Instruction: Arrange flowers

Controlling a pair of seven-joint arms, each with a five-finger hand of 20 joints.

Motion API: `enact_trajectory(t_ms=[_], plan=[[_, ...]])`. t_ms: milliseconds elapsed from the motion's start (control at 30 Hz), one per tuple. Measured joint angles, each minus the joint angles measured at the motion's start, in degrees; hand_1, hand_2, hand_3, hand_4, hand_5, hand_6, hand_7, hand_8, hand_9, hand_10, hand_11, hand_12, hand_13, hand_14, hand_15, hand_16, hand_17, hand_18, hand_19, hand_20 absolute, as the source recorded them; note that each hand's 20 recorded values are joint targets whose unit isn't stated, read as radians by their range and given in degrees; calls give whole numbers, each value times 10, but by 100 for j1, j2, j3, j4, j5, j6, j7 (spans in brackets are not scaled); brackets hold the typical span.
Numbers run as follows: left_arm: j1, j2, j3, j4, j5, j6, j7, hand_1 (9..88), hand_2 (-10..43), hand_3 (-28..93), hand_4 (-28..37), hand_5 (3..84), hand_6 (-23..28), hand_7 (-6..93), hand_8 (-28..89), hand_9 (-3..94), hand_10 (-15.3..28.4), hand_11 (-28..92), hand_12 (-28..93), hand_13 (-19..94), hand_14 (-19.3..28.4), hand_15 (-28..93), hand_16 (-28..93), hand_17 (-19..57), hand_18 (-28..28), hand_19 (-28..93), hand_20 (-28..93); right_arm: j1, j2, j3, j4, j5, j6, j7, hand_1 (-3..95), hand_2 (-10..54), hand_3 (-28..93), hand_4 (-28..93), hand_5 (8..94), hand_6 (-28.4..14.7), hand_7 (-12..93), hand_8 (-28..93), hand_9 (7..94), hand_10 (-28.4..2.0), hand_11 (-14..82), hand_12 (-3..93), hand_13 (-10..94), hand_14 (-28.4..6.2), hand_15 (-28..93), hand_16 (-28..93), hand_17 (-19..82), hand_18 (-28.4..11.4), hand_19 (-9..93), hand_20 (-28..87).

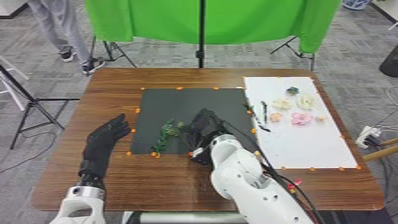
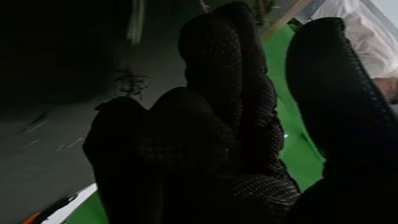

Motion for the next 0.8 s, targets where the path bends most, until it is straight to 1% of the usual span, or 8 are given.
enact_trajectory(t_ms=[100,367,400,500,567,633,700,800], plan=[[-1,0,-1,0,4,-8,-10,207,4,705,-283,432,47,94,-61,404,129,164,93,323,169,258,-37,50,119,86,186,-20,4,18,0,-6,0,-5,362,-95,637,-177,777,-25,221,-88,883,-122,427,254,937,-20,594,316,720,-82,932,539],[2,0,-10,0,11,-60,-24,208,4,705,-283,432,47,94,-61,404,129,164,93,323,168,256,-36,50,119,85,186,-189,24,218,-150,-214,76,-81,288,-91,639,-131,758,-27,193,-83,882,-128,425,254,937,-29,592,322,715,-92,932,552],[5,-4,-16,0,11,-64,-25,208,4,705,-283,432,48,94,-61,404,129,164,93,324,169,256,-35,50,119,85,186,-238,40,275,-217,-241,91,-89,281,-81,643,-130,757,-27,192,-83,882,-128,424,254,937,-30,592,322,715,-93,932,553],[21,-18,-40,-6,12,-66,-27,208,4,704,-283,432,48,94,-61,404,129,164,92,323,169,257,-35,50,119,86,186,-442,142,466,-544,-340,100,-100,250,-19,640,-133,776,-32,187,-83,888,-128,424,254,937,-32,598,321,716,-97,932,561],[36,-24,-54,-7,12,-66,-35,209,4,704,-283,432,48,93,-61,404,130,164,92,323,169,255,-36,50,119,86,185,-603,270,571,-838,-398,69,-100,246,-2,634,-135,783,-34,185,-81,891,-128,424,254,937,-33,603,319,718,-99,932,566],[51,-27,-69,-9,13,-66,-46,209,4,703,-283,431,48,93,-61,404,130,164,92,323,168,255,-36,49,119,86,185,-765,443,651,-1157,-399,-78,-84,245,10,628,-135,790,-36,182,-81,895,-128,423,254,937,-35,606,316,719,-100,932,568],[65,-29,-80,-10,14,-66,-53,208,4,705,-283,431,48,94,-61,404,130,163,92,323,168,255,-35,49,120,87,185,-906,621,708,-1441,-350,-396,-54,243,20,624,-135,794,-37,178,-82,898,-129,423,254,937,-36,609,314,720,-101,932,569],[76,-31,-88,-11,15,-66,-60,208,4,704,-283,432,49,93,-61,404,130,163,93,323,169,257,-35,49,120,87,185,-1040,797,726,-1639,-199,-876,-3,242,36,618,-135,800,-38,173,-81,901,-130,422,255,937,-37,614,308,725,-101,932,569]])
